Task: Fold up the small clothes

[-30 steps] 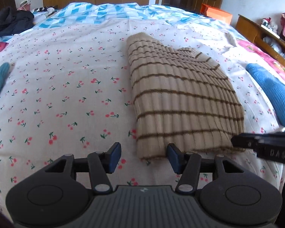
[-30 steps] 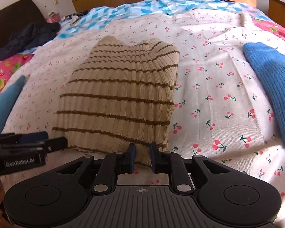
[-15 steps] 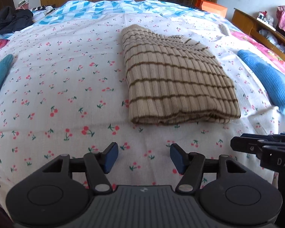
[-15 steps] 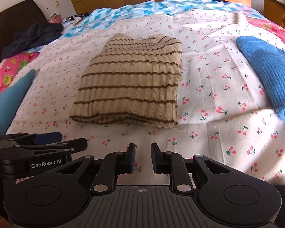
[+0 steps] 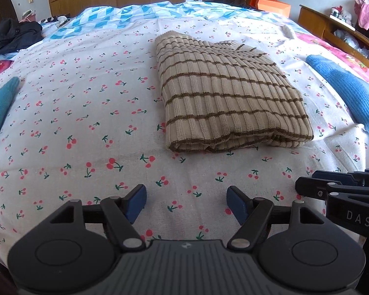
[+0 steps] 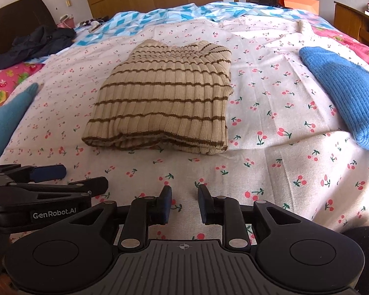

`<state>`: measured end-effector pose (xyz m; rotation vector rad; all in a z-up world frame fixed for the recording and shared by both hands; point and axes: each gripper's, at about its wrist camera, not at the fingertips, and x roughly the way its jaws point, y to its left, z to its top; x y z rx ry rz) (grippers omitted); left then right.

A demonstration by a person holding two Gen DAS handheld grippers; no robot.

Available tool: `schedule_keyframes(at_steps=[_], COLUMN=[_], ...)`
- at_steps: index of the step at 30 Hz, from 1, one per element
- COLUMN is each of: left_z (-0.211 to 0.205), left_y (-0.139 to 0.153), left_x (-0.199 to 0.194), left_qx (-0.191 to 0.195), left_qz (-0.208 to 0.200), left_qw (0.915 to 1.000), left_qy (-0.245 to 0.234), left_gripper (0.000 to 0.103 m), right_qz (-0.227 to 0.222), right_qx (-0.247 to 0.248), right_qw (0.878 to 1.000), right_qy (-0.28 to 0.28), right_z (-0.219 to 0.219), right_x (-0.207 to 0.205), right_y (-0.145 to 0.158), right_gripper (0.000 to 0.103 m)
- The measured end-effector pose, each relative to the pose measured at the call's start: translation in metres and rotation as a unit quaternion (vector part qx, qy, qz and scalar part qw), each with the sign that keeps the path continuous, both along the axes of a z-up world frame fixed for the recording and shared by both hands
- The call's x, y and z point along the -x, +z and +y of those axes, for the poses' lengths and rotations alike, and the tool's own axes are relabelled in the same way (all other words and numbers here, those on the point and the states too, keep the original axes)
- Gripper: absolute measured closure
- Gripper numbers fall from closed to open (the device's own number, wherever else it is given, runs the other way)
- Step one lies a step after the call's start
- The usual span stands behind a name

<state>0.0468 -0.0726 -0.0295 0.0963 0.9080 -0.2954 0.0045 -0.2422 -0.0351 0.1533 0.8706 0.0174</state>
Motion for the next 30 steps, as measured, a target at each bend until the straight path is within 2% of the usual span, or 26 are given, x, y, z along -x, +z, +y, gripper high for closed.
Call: schedule_keyframes(at_steps=[6, 16, 25, 27, 30], left_z=[0.0006, -0.001, -0.0019, -0.002, -0.0017], left_y=[-0.0002, 0.0003, 0.0003, 0.0005, 0.0006], left_x=[0.0014, 0.0039, 0.0068, 0.007, 0.0071], left_qx=[-0.001, -0.007, -0.023, -0.027, -0.027], left_qz=[-0.002, 0.0, 0.001, 0.001, 0.003], left_qw=[1.0, 1.0, 0.9997, 0.9996, 0.9995], left_qy=[-0.003, 0.0, 0.009, 0.012, 0.014], left_gripper=[0.025, 0.014, 0.007, 0.007, 0.006], right_qz=[-0.002, -0.001, -0.005, -0.005, -0.003], right_qx=[-0.005, -0.001, 0.009, 0.016, 0.019], right_qw=[1.0, 1.0, 1.0, 1.0, 1.0], right_qy=[0.001, 0.0, -0.01, -0.013, -0.014], right_z=[-0.0014, 0.0015, 0.0021, 0.0031, 0.0032], right_x=[0.0011, 0.0035, 0.0058, 0.006, 0.0065], right_y=[-0.0016, 0.0008, 0.0011, 0.0011, 0.0007], right_gripper=[0.077, 0.069, 0.054, 0.045, 0.044])
